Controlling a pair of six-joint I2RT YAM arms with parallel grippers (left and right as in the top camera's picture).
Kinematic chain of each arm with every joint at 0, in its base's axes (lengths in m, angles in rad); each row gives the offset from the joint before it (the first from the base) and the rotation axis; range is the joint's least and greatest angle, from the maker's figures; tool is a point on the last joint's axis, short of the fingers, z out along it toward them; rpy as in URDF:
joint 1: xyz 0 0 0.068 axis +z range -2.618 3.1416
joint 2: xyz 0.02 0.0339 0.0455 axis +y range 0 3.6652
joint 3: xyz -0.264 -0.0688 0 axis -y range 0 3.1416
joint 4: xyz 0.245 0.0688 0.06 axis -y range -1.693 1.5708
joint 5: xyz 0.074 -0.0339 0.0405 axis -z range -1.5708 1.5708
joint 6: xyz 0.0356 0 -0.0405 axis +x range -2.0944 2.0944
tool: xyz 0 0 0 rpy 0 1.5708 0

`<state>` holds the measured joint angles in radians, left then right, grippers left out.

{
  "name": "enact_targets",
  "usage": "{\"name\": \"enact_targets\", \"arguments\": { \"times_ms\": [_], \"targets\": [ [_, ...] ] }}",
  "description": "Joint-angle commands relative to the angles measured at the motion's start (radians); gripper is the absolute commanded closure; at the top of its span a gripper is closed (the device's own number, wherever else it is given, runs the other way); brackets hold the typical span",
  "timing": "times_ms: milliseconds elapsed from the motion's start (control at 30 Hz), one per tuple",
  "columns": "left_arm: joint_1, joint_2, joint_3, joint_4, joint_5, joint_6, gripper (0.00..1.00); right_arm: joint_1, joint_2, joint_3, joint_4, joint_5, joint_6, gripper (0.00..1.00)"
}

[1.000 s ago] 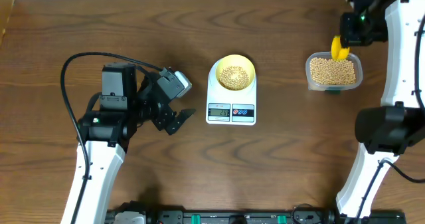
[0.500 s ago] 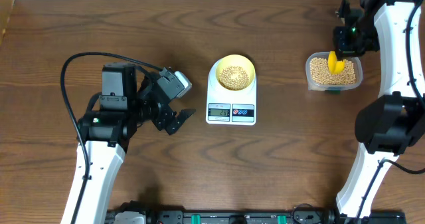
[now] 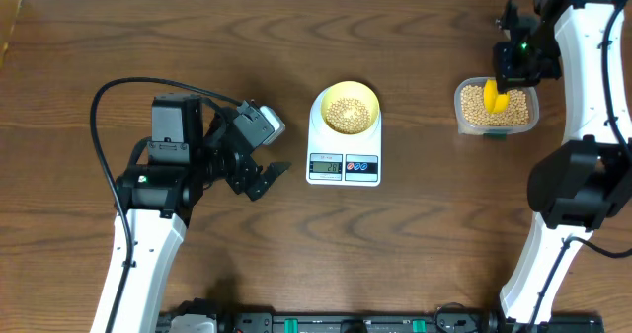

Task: Scoop item into bowl and weigh 50g on scale
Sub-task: 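Carry the empty scoop back over the soybean tub with the right gripper, then lower the scoop into the soybeans and drag to refill, right gripper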

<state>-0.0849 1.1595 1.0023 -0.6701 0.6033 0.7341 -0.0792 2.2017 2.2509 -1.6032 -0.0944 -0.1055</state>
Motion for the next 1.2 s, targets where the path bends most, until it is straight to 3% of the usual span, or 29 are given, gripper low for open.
{"name": "enact_targets", "arguments": {
  "times_ms": [0,433,767,1167],
  "targets": [
    [0.006,0.004,0.017,0.000,0.006,0.006,0.04,0.004,-0.011,-0.037,0.006,0.061,0.012,0.99],
    [0.006,0.004,0.017,0.000,0.006,0.006,0.04,-0.021,-0.010,-0.069,0.055,0.076,0.011,0.99],
    [0.006,0.004,0.017,0.001,0.006,0.006,0.04,-0.025,-0.009,-0.074,0.060,0.227,0.002,0.99],
    [0.006,0.004,0.017,0.000,0.006,0.006,0.04,-0.069,-0.007,-0.173,0.221,0.137,-0.015,0.99]
  ]
}}
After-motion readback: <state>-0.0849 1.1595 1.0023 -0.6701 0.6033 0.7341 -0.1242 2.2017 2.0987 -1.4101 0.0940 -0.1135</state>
